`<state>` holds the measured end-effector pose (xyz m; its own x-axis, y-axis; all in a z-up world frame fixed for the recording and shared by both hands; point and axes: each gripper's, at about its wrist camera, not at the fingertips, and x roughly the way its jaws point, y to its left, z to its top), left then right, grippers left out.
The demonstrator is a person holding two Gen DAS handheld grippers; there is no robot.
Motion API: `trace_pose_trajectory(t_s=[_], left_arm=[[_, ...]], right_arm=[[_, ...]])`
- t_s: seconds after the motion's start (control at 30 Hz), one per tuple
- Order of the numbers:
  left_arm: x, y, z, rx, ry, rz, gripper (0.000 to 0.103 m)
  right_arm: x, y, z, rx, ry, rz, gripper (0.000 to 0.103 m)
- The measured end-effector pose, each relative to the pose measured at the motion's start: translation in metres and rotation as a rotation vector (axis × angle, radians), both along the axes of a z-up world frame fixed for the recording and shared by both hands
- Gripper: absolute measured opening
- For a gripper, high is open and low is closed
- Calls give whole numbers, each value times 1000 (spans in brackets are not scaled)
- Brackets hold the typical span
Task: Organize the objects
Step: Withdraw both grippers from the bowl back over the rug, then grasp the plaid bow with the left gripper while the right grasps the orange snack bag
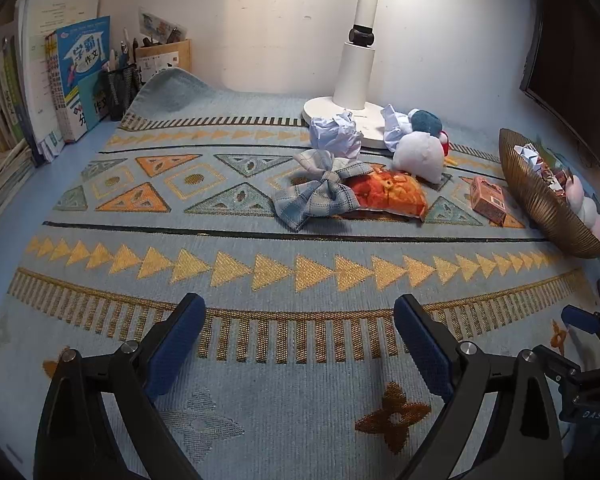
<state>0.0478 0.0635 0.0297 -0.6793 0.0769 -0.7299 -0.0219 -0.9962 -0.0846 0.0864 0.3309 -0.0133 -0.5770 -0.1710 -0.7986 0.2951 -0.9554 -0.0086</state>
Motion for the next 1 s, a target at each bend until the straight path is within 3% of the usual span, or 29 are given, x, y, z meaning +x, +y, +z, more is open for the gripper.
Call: trace_pose_trajectory(t_s=[0.37,0.7,0.8,0.9,1.0], left_arm=[[-3,0,-4,-2,-26,-6,95],[6,-7,5,54,32,-4,95],[-8,-9,7,75,-9,-58,95],[-34,-17,17,24,17,-65,95],[-73,-14,15,49,-22,-208,95]], right_arm=[[1,0,-1,-7,-7,5,94],[0,2,-2,-6,-12,-6,97],[-1,3,-2,-14,-20,-4,101],[-4,-1,-3,1,-34,5,103],[-12,-13,3,1,-50,58,103]])
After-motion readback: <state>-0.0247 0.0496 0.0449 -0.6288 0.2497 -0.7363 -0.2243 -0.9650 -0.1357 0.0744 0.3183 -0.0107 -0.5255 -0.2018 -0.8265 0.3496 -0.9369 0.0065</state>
